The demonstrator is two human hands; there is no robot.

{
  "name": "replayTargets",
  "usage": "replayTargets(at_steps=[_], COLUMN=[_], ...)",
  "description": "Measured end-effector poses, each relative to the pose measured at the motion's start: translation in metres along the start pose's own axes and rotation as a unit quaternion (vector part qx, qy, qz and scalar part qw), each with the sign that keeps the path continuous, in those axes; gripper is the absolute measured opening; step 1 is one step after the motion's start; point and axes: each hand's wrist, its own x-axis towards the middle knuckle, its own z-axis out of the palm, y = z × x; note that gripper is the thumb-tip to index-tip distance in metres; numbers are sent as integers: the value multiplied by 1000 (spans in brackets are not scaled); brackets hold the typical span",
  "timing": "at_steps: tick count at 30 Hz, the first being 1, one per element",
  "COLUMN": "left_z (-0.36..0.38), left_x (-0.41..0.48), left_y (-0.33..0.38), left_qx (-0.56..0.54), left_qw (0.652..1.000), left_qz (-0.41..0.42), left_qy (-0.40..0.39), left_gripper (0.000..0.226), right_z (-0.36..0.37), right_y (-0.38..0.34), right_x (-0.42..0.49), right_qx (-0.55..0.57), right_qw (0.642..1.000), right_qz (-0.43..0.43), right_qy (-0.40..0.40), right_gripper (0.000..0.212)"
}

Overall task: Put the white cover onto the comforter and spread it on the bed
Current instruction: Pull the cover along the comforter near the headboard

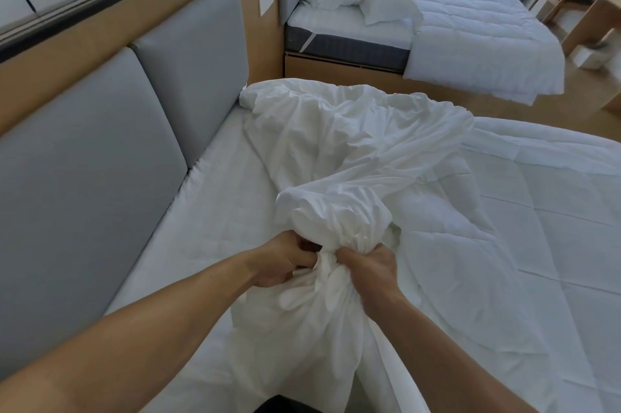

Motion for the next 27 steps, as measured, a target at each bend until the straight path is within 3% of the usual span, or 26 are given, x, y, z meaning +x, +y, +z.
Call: replayTargets(at_steps=[8,12,15,18,21,27], left_z=[31,35,40,43,45,26], left_x=[12,7,2,1,0,-7], left_y=[3,-7,-10,-5,3,11], left_qx=[209,188,126,194,270,275], left_qw=[969,964,975,965,941,929], left_qz=[119,141,125,136,164,191], left_qy=[54,124,134,111,119,157], left_gripper=[30,17,21,15,29,24], right_z=[-17,-19,-20,-21,-19,-30], right_y=[4,6,7,11,10,-3], right_x=[1,1,0,0,-2,0], right_qx=[47,58,68,65,48,37], right_qw=[999,998,998,998,999,998], right_qz=[18,18,17,26,7,-33], right_qy=[2,-9,-8,-10,-12,32], right_gripper=[27,29,34,30,25,15])
